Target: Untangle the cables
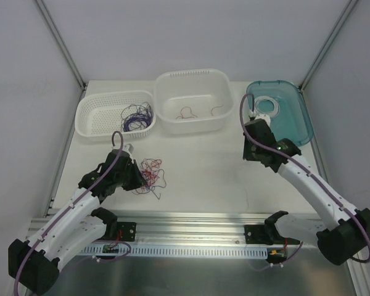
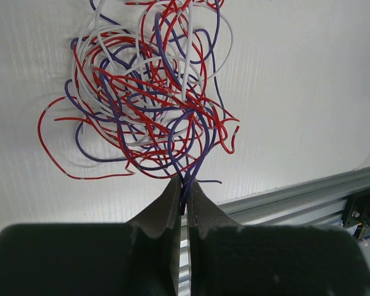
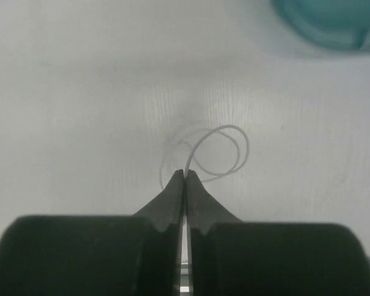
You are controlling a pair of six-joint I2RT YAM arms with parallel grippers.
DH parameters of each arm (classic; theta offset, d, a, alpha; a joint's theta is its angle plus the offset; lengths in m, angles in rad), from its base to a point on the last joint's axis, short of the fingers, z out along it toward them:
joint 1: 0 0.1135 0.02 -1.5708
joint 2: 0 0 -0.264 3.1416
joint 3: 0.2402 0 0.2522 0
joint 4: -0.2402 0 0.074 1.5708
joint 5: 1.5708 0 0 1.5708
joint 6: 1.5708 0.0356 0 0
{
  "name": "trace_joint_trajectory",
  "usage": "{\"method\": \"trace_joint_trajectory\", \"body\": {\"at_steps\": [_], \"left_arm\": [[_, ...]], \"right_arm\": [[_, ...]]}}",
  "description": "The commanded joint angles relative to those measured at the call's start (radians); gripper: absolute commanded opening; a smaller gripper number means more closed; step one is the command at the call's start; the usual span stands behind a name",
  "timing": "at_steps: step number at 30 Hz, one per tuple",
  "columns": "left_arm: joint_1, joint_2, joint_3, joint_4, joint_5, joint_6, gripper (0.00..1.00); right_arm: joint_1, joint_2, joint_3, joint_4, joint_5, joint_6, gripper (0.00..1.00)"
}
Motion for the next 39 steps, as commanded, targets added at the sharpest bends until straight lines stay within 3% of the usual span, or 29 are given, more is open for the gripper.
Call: {"method": "trace_joint_trajectory", "body": {"at_steps": [1, 7, 14, 25, 33, 35, 36, 39], "left_arm": [[0.003, 0.007, -0.001, 0.023, 0.034, -0.002, 0.0], [0.003, 0.016, 0.011, 0.024, 0.053, 0.006, 0.0], [0.003, 0.022, 0.028, 0.024, 0.067, 0.014, 0.0], [0.003, 0.036, 0.054, 0.027, 0.084, 0.026, 0.0], [0.003, 0.062, 0.067, 0.027, 0.107, 0.046, 0.0], [0.003, 0.07, 0.073, 0.029, 0.12, 0.053, 0.0], [0.003, 0.074, 0.079, 0.029, 0.125, 0.059, 0.0], [0.003, 0.079, 0.087, 0.03, 0.136, 0.067, 0.0]], "right_arm": [[-0.004, -0.066, 0.287, -0.136, 0.139, -0.177, 0.01], [-0.039, -0.01, 0.676, -0.123, 0.23, -0.365, 0.01], [-0.183, 0.119, 0.919, 0.018, 0.172, -0.482, 0.01], [-0.465, 0.315, 0.874, 0.251, 0.022, -0.451, 0.01], [-0.538, 0.428, 0.708, 0.319, 0.02, -0.365, 0.03], [-0.539, 0.449, 0.665, 0.296, 0.029, -0.325, 0.24], [-0.557, 0.449, 0.651, 0.281, 0.025, -0.313, 0.44], [-0.553, 0.4, 0.616, 0.245, -0.064, -0.264, 0.63]]}}
